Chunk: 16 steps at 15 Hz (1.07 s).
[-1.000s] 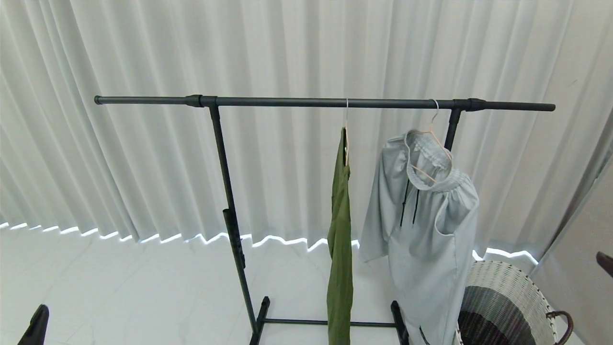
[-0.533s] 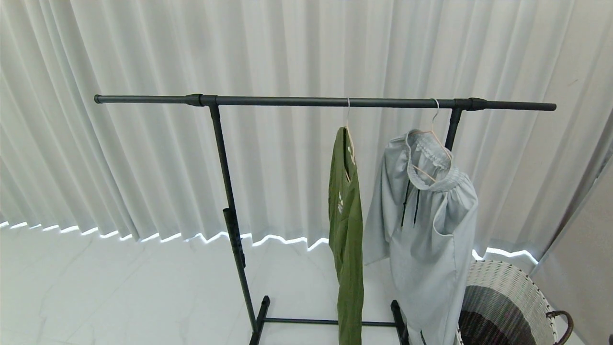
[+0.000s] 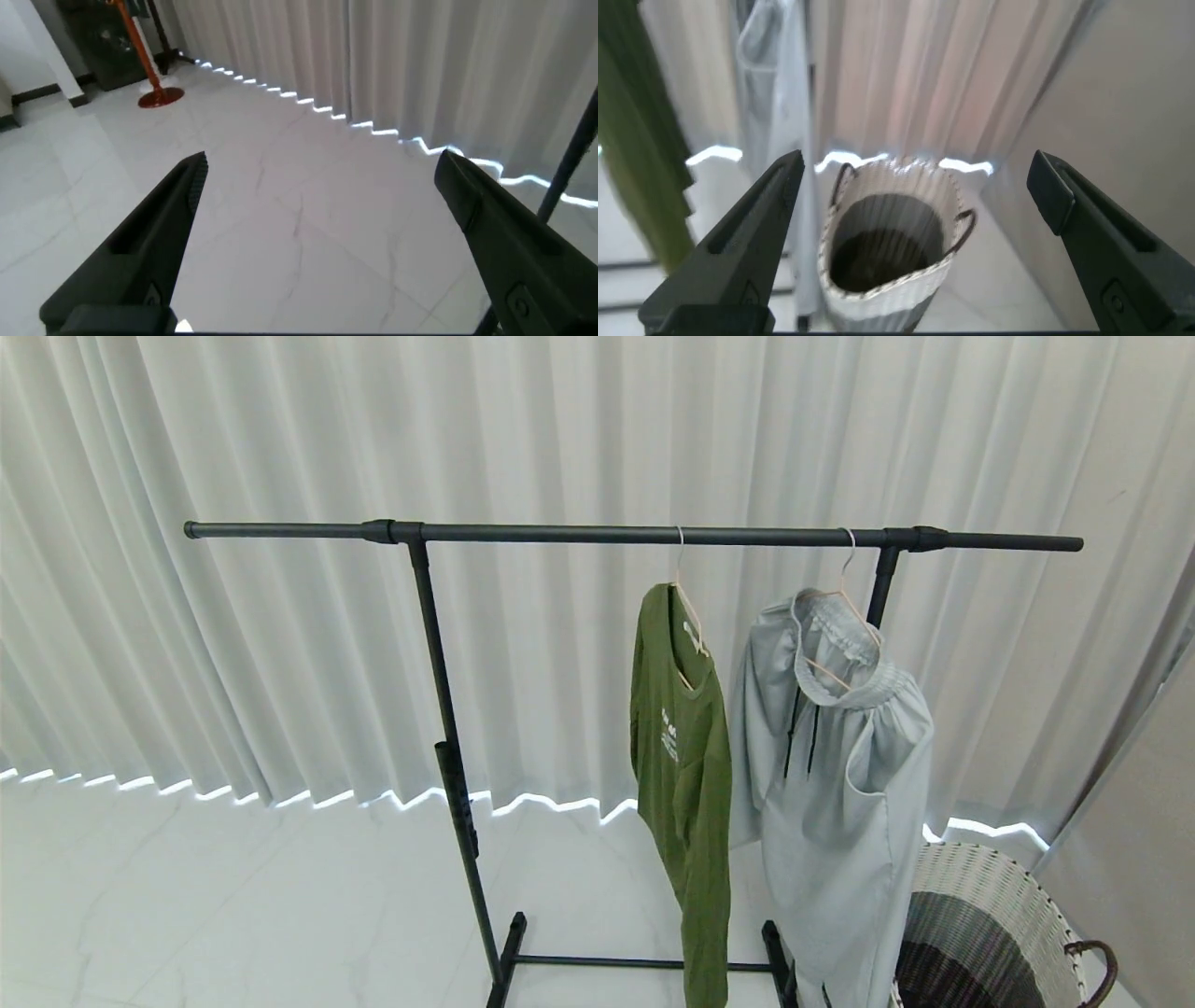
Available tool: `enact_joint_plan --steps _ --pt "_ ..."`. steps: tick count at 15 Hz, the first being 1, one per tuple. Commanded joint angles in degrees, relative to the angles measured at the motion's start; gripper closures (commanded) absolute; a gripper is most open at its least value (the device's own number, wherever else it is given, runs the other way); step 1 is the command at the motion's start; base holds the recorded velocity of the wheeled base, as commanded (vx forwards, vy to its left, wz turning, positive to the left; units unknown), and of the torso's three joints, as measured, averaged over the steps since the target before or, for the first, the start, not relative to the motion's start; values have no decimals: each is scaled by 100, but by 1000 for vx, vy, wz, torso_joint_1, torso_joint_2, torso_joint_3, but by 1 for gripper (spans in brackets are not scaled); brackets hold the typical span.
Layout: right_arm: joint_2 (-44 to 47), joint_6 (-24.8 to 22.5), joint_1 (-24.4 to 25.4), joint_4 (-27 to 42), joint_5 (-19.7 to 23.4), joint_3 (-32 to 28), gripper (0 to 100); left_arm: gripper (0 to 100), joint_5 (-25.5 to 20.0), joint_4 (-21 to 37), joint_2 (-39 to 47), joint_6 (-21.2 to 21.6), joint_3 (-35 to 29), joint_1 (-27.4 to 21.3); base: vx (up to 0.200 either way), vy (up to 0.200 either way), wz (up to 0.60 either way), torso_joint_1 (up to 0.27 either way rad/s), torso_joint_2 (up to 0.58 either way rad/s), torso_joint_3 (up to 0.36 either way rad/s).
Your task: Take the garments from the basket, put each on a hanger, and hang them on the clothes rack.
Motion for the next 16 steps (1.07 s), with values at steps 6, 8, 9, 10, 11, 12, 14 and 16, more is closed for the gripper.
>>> enact_joint_plan --steps 6,8,9,10,11,12,14,16 --pt "-37 -87 2 -340 -136 129 0 0 -4255 10 -15 -725 24 0 0 0 0 0 0 0" --pt "-37 -70 2 -323 -127 129 0 0 -4510 159 29 -1007 -20 -307 0 0 0 0 0 0" --pt "-37 -70 2 -305 -21 129 0 0 -4510 159 46 -1024 -20 -562 0 0 0 0 0 0" --pt "-37 -70 2 -296 207 129 0 0 -4510 159 64 -1024 -20 -843 0 0 0 0 0 0" --pt "-37 -79 2 -288 506 129 0 0 -4510 159 64 -1024 -20 -1098 0 0 0 0 0 0" --pt "-37 -96 2 -279 761 129 0 0 -4492 159 -15 -1015 -20 -1221 0 0 0 0 0 0" --pt "-37 -70 2 -208 849 129 0 0 -4255 133 -586 -1051 -11 -1028 0 0 0 0 0 0" --pt "-37 -35 2 -200 831 129 0 0 -2752 177 -578 -1112 24 -1019 0 0 0 0 0 0"
